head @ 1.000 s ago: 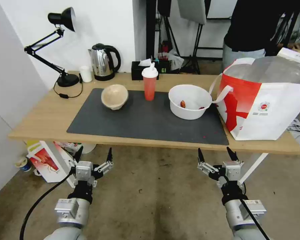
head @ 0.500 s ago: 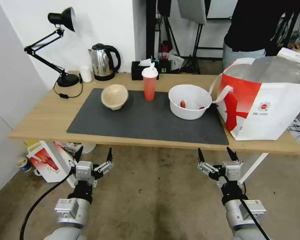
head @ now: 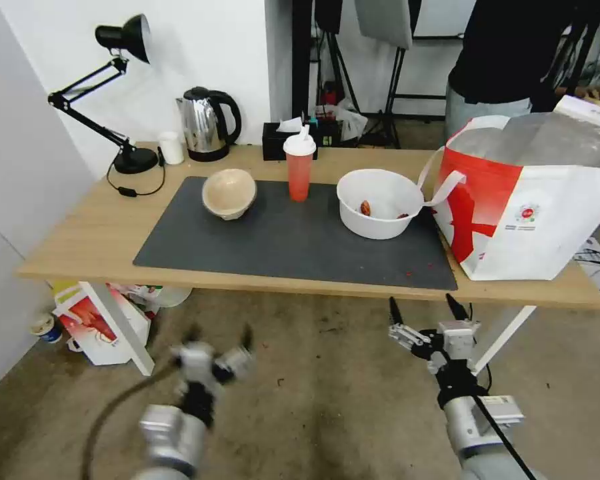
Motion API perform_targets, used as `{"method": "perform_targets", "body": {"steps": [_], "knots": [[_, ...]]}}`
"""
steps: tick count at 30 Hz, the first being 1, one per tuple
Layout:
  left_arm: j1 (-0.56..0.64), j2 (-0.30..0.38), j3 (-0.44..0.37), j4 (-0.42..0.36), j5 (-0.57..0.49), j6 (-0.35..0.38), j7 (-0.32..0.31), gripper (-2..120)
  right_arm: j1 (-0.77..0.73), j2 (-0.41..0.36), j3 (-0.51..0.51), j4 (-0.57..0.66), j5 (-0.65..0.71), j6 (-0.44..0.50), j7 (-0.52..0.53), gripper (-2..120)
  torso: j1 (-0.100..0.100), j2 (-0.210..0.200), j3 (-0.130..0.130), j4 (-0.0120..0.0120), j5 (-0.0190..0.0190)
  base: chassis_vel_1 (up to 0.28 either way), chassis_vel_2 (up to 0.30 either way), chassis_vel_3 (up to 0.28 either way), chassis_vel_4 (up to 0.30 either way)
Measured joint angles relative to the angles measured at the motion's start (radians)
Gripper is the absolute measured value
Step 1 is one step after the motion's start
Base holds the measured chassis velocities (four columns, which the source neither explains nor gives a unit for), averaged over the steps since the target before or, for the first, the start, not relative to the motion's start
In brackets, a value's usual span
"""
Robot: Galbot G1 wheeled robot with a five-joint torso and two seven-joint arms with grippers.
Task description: Pick up the trash from the table and place it into the takeout bag.
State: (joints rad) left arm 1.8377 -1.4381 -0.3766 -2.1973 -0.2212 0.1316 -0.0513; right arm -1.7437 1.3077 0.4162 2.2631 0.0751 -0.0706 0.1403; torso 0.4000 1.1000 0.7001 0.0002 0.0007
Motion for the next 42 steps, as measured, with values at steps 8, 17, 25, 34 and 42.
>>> {"method": "perform_targets", "body": {"steps": [8,17,25,34,42], "knots": [[0.018,0.008,-0.003,-0.029,0.008,-0.019,0.012,100,0.066,-0.223,-0.154,-0.044,0.088,-0.083,0.164,100,0.000,0.000,0.000,-0.0001,-0.0005,0.000,0.000,0.000,0.000],[0.040,0.020,-0.023,-0.069,0.021,-0.031,0.012,100,0.076,-0.376,-0.198,0.010,0.130,-0.093,0.286,100,0.000,0.000,0.000,-0.0005,0.0001,0.000,0.000,0.000,0.000],[0.087,0.021,-0.040,-0.161,0.050,-0.064,0.010,100,0.073,-0.388,-0.170,0.061,0.157,-0.116,0.291,100,0.000,0.000,0.000,-0.0002,-0.0007,0.000,0.000,0.000,0.000],[0.128,0.024,-0.055,-0.273,0.052,-0.071,-0.011,100,0.046,-0.440,-0.117,0.187,0.226,-0.165,0.295,100,0.000,0.000,0.000,-0.0001,-0.0008,0.000,0.000,0.000,0.000],[0.123,0.030,-0.069,-0.307,0.021,-0.071,-0.025,100,0.016,-0.454,-0.076,0.241,0.232,-0.177,0.299,100,0.000,0.000,0.000,-0.0002,-0.0007,0.000,0.000,0.000,0.000]]}}
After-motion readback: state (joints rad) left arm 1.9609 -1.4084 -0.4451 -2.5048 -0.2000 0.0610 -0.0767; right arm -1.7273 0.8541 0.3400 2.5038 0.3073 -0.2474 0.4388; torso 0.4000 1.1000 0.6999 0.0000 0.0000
